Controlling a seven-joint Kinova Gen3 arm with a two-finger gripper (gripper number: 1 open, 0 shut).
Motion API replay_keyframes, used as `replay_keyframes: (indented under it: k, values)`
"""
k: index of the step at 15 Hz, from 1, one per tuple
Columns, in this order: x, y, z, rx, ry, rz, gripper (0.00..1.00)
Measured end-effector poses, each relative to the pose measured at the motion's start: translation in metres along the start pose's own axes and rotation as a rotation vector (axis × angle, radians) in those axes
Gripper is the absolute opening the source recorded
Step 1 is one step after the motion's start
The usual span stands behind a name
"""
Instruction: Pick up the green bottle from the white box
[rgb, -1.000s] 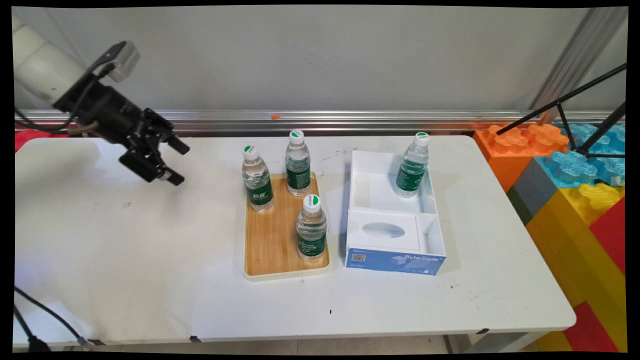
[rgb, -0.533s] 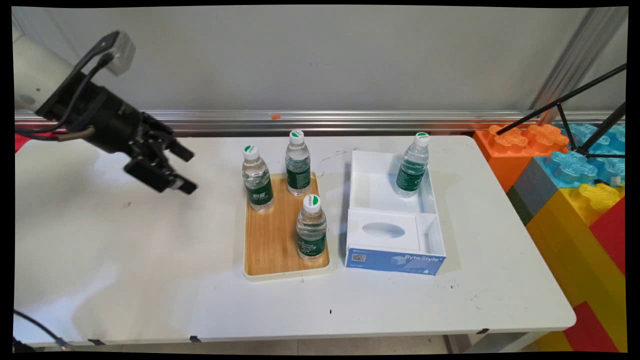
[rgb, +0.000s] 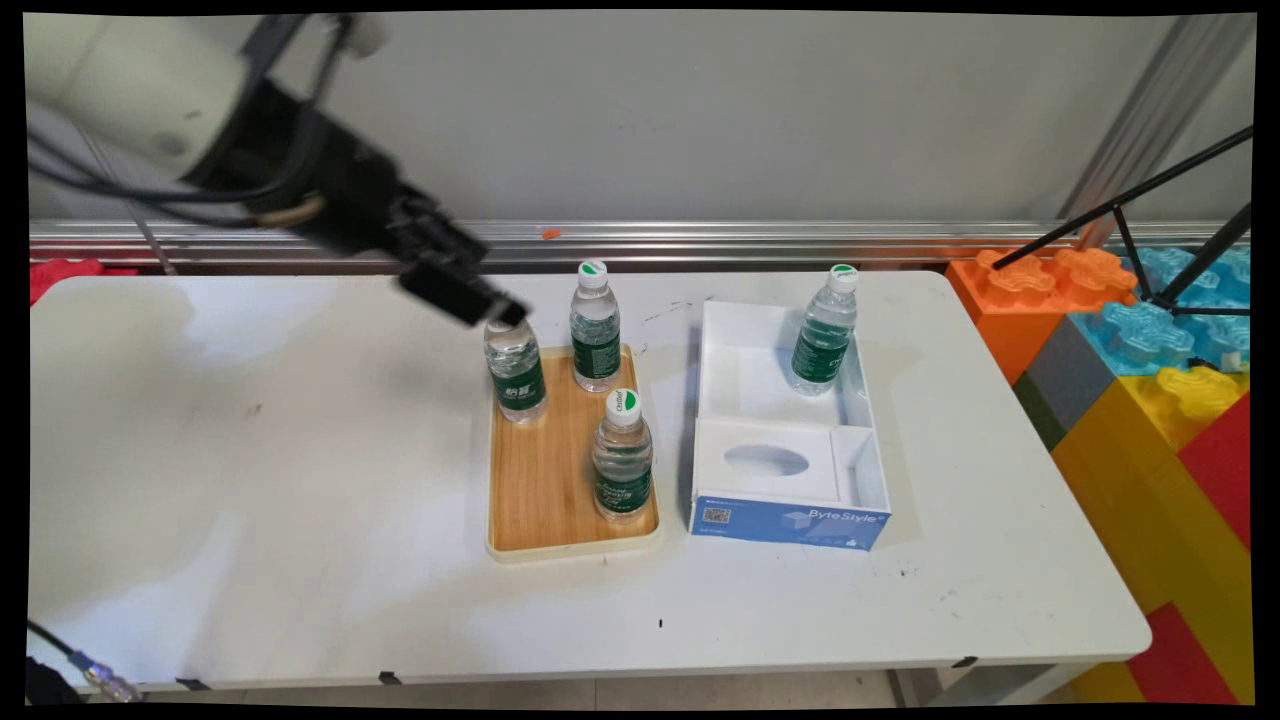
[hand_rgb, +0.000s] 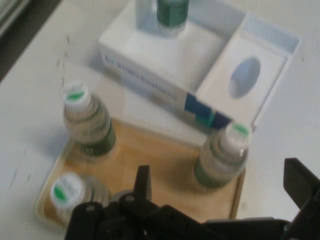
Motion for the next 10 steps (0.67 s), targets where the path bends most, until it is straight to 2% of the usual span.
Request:
replay_keyframes:
  k: [3, 6, 10]
  values:
    - [0.045, 0.019, 0.028, 0.038, 0.012, -0.027, 1.0]
    - [0.083, 0.023, 0.07, 0.066, 0.008, -0.04, 1.0]
    - [0.11, 0.019, 0.124, 0.097, 0.006, -0.046, 1.0]
